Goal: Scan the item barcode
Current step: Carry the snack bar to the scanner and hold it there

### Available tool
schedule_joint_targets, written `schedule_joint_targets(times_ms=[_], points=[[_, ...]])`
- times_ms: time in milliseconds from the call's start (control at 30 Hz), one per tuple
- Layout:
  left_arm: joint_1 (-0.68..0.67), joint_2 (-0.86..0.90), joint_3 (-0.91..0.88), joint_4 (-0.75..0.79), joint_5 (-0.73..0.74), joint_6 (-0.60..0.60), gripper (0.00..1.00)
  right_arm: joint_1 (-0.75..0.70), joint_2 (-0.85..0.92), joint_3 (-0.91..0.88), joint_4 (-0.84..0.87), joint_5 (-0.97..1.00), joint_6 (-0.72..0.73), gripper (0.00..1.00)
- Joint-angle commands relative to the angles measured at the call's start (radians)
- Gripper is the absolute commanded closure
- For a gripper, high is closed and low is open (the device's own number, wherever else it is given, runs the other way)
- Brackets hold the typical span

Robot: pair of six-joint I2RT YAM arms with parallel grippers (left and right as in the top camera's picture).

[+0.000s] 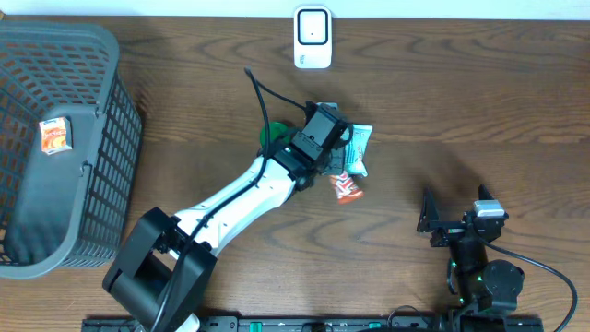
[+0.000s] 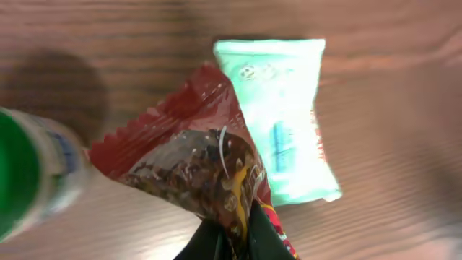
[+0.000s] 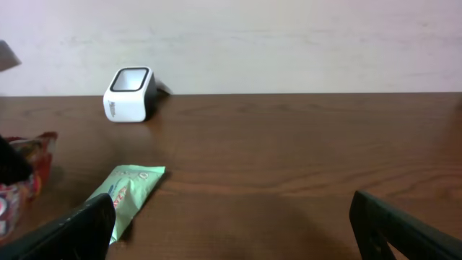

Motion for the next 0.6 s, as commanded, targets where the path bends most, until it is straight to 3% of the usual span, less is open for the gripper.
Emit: schedule_joint_targets(times_ms=[0,200,233,333,400,567], points=[[0.003,0.012,0.005,-0.043,-0.055,0.203,0.91,0.005,-0.002,-0.001,-0.003,0.002,0.006,0.01],[0.003,0.021,-0.006,-0.084,-0.043,0.179,0.88,0.005,-0.002,-0.001,-0.003,0.002,0.006,0.01],[0.003,0.021,-0.006,-0.084,-0.044,0.179,0.72,0.005,-0.002,-0.001,-0.003,0.002,0.006,0.01],[0.005,0.008,0.006,-0.085,-0.06,0.19,0.4,0.005,-0.002,-0.001,-0.003,0.002,0.006,0.01],[0.005,-0.02,0.037,-0.109,-0.06,0.233,0.25,0.005,-0.002,-0.001,-0.003,0.002,0.006,0.01],[0.005,-0.143,0.187,-0.245,-0.06,0.289,0.23,0.005,-0.002,-0.001,-0.003,0.002,0.006,0.01]])
